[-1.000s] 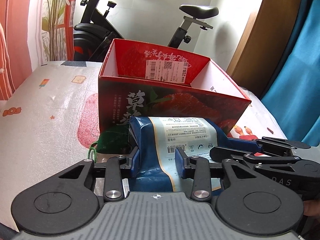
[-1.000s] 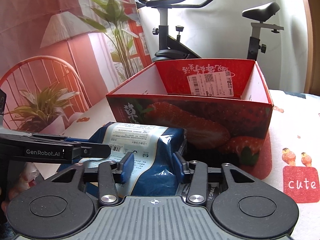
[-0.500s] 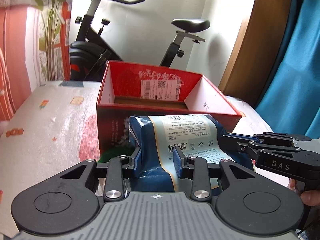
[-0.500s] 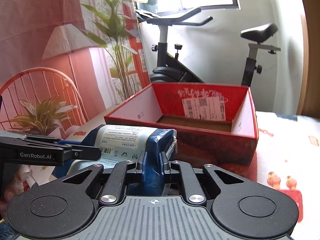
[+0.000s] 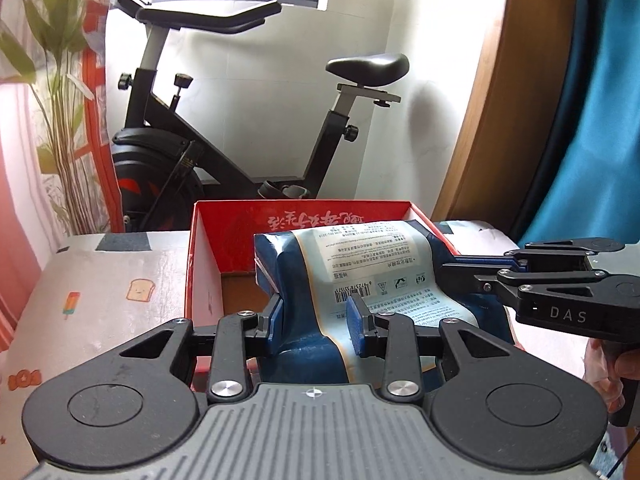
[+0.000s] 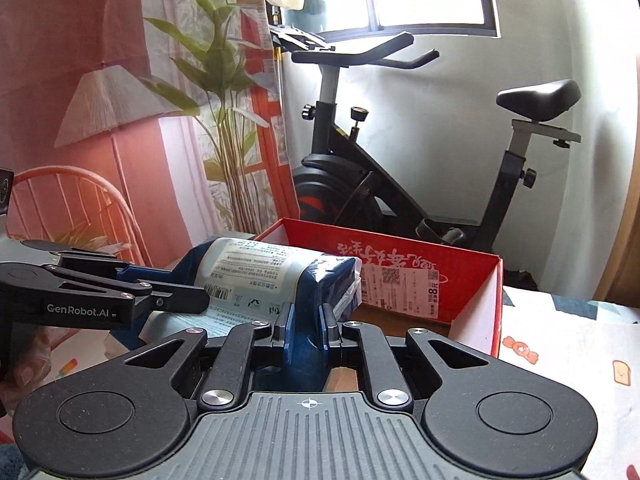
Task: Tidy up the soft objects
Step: 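Carry the blue-and-white package over the red box and release it inside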
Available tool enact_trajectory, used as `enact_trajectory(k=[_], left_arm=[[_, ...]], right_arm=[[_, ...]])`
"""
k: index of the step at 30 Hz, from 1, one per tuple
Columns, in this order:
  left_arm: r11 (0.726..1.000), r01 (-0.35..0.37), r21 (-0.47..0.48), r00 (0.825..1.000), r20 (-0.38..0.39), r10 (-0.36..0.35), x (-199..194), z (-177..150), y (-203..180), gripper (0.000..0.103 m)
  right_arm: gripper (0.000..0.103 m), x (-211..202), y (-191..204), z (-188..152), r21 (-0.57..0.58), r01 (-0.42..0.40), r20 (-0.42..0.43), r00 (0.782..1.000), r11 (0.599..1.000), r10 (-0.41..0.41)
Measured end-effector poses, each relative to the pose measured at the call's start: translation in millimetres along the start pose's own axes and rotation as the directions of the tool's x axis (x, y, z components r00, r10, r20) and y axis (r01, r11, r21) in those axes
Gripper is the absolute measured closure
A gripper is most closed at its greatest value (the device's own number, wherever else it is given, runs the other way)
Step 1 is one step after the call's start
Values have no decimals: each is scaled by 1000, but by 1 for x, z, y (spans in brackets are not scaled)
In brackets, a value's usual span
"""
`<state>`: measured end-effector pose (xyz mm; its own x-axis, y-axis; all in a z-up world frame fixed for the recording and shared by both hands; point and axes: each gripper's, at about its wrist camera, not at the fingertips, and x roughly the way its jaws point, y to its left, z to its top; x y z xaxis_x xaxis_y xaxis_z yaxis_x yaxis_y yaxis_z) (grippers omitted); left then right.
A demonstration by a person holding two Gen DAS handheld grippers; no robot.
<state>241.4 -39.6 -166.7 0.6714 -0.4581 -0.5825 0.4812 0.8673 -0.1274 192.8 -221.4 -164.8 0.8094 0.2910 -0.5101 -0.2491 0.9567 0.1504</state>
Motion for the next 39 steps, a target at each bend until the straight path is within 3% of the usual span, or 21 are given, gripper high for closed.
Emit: enact_trajectory(k=[8, 15, 21, 29, 35, 39], left_arm=[[995, -23, -102, 997, -82, 14, 62, 39, 30, 68], [996, -83, -36, 985, -157, 76, 104, 48, 35, 68], [996, -90, 0, 972, -219, 88, 125, 53, 40, 68], [990, -111, 85, 952, -276, 131, 145, 51, 35, 68], [988, -109, 113, 952, -274, 136, 148, 49, 32, 68], [986, -98, 131, 962, -240, 128, 137, 50, 26, 68]], right_arm=[[91, 68, -24, 34, -1, 16, -96, 995, 1000, -16], [90, 124, -38, 39, -4, 58, -195, 979, 998, -58], [90, 153, -44, 35, -1, 84, -275, 958, 996, -81], [90, 174, -55, 30, 43, 122, -358, 929, 992, -99], [89, 173, -56, 29, 46, 108, -359, 930, 993, -85], [86, 169, -58, 30, 56, 116, -346, 934, 992, -90]])
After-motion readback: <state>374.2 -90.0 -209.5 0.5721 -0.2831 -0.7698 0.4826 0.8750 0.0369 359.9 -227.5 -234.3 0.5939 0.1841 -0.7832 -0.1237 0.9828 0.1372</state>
